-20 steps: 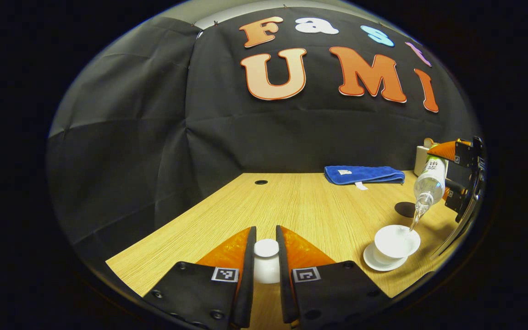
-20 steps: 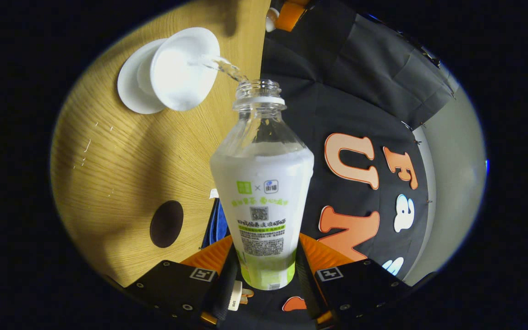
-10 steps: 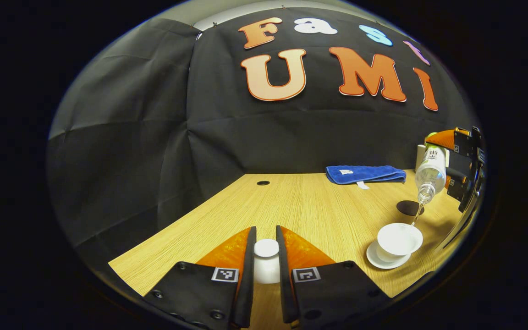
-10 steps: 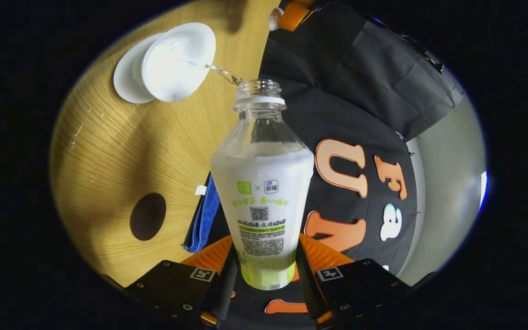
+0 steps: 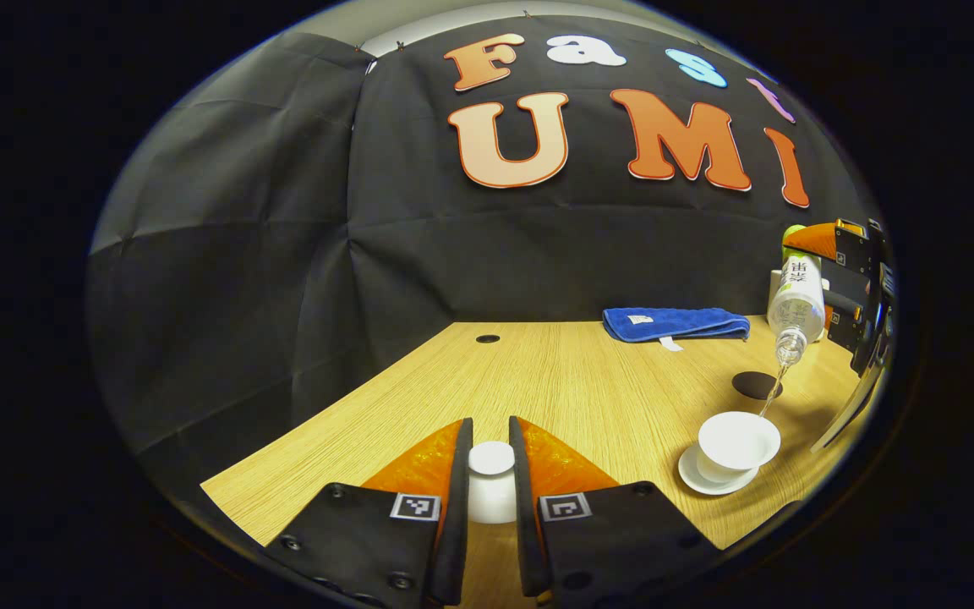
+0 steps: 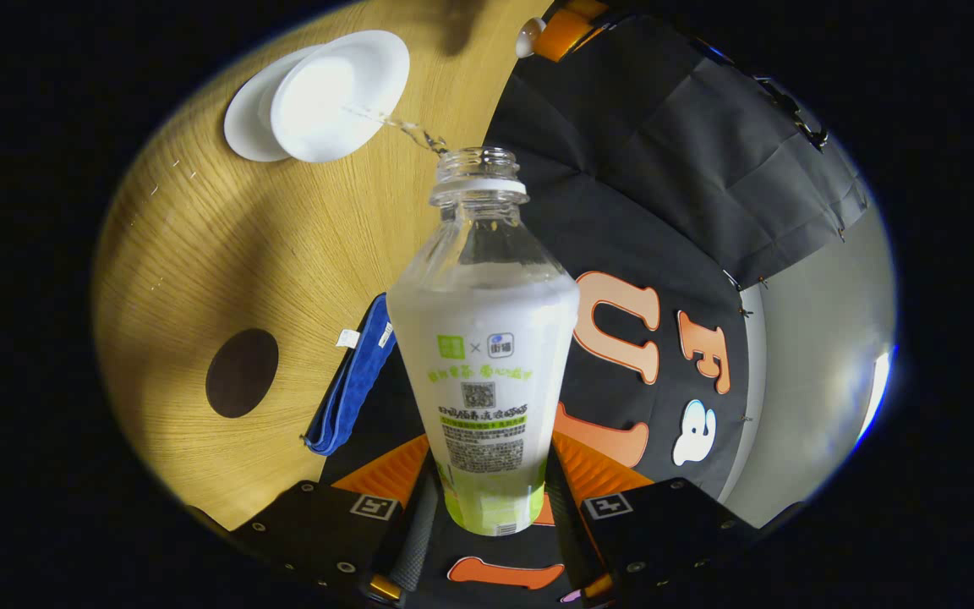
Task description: Open the teacup lid with one hand, grasp the water bottle and pour water into the teacup with the other hand; after pouring, place the water bottle on the coaster and then close the teacup lid.
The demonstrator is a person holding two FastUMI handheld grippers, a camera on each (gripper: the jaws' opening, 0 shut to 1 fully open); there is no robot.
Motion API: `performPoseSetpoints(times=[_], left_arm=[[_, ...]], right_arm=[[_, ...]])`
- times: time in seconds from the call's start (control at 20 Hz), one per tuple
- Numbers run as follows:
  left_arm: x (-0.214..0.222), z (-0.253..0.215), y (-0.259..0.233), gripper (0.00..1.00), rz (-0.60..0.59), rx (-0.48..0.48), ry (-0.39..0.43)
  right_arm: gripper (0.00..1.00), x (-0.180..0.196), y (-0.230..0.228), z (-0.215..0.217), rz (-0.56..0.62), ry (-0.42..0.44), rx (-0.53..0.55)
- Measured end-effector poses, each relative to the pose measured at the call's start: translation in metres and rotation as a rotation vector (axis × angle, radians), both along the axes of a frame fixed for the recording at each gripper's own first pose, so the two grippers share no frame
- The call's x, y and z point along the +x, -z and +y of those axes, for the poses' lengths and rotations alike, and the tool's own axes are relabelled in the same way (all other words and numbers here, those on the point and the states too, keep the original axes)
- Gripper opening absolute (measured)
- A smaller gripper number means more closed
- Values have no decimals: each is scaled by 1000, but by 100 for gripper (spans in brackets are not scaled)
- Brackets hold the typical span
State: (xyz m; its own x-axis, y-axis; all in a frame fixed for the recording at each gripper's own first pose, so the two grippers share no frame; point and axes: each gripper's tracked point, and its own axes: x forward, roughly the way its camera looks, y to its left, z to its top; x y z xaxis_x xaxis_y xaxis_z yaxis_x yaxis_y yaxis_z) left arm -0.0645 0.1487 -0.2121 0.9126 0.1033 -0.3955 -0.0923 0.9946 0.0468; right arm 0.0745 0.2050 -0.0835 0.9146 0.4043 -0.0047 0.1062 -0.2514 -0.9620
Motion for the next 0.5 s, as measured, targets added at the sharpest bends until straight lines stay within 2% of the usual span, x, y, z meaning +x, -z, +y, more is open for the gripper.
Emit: performPoseSetpoints(times=[0.25,0.5], left_arm=[[1,1,-1,27,0,5,-4],[1,2,-6,29,-10,10,-3]], right_arm=[[65,1,-7,6,-37,-27,-28],[65,1,-19,11,-105,-58,-54]])
